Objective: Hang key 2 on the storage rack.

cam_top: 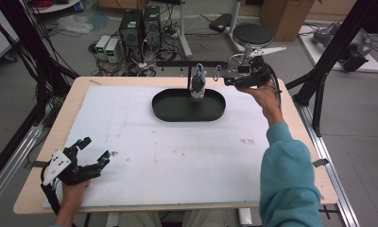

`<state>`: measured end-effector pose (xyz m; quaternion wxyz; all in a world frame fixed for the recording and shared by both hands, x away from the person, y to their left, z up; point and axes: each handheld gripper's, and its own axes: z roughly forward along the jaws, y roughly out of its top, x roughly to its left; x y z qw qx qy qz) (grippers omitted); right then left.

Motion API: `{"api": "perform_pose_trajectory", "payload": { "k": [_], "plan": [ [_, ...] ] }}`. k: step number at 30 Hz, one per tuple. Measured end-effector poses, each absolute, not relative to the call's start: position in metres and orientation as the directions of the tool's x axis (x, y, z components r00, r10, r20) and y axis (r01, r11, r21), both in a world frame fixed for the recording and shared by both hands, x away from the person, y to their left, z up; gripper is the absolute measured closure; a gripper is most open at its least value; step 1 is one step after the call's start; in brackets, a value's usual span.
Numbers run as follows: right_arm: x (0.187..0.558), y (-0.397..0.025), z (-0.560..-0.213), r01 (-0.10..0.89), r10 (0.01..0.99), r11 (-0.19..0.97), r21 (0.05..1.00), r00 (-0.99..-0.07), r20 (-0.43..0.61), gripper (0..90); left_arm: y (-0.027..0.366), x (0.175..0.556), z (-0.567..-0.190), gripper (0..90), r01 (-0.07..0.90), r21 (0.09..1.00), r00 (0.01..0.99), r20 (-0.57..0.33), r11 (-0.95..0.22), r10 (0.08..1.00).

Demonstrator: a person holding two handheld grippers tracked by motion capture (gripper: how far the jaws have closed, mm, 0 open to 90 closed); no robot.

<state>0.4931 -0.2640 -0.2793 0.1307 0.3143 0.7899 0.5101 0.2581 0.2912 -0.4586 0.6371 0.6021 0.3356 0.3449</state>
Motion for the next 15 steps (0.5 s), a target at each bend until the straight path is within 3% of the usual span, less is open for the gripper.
{"api": "perform_pose_trajectory", "payload": {
  "k": [6,15],
  "plan": [
    [0.448,-0.280,-0.294,0.290,0.608,0.226,0.930,-0.788,0.098,0.7,0.291,0.258,-0.459,12.3,-0.035,0.999,0.537,-0.014,0.039,0.844],
    [0.378,-0.300,-0.347,0.192,0.645,0.119,0.974,-0.761,0.071,0.7,0.291,0.258,-0.459,12.3,-0.039,0.999,0.538,-0.006,0.031,0.843]
  ]
}}
